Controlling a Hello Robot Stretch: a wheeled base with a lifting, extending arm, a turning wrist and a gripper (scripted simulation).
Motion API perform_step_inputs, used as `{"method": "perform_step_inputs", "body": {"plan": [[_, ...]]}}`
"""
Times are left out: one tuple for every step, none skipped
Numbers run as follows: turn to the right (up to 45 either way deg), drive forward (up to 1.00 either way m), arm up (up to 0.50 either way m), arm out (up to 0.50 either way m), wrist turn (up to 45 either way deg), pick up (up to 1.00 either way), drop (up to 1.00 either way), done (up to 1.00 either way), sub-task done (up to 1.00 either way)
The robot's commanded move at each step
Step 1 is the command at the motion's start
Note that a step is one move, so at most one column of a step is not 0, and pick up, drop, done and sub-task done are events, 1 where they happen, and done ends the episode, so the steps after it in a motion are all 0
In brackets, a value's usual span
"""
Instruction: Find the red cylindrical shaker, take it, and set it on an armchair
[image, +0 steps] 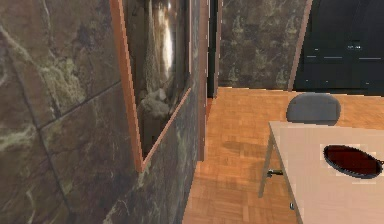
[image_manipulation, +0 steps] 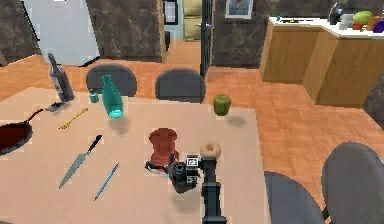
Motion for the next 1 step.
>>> {"method": "perform_step_inputs", "body": {"plan": [[0.0, 0.0, 0.1, 0.0, 0.0, 0.0, 0.0, 0.0, 0.0]]}}
